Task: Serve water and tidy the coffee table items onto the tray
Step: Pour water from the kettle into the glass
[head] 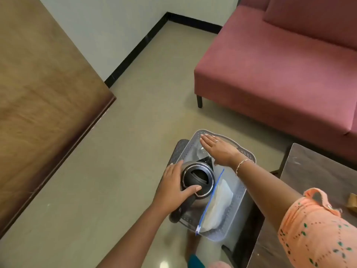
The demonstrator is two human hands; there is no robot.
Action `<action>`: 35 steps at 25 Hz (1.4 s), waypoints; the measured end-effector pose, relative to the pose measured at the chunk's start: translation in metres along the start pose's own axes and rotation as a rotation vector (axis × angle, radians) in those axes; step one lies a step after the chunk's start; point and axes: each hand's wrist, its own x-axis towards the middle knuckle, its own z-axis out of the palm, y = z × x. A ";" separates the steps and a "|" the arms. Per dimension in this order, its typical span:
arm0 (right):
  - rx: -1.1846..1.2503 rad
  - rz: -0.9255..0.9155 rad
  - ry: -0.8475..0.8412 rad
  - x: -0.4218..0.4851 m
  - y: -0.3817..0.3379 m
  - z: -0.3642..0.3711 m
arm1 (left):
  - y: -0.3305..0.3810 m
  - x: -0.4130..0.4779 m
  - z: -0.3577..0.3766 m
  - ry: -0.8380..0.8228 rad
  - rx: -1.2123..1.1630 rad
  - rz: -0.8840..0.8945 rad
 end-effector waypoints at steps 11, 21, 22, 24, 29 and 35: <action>0.029 0.045 0.003 0.023 0.005 0.019 | -0.023 -0.003 0.002 -0.113 -0.087 -0.097; 0.211 0.146 0.126 0.008 0.010 0.002 | -0.030 -0.016 0.016 -0.256 -0.111 -0.350; 0.245 0.164 0.152 0.002 0.012 -0.005 | -0.029 -0.017 0.017 -0.271 -0.145 -0.392; 0.326 0.213 0.223 -0.017 0.015 -0.022 | -0.025 -0.019 0.016 -0.305 -0.197 -0.439; 0.599 0.353 0.440 -0.089 0.012 -0.050 | -0.019 -0.024 0.014 -0.391 -0.247 -0.469; 0.751 0.569 0.598 -0.174 -0.019 -0.044 | -0.015 -0.031 0.030 -0.202 -0.284 -0.470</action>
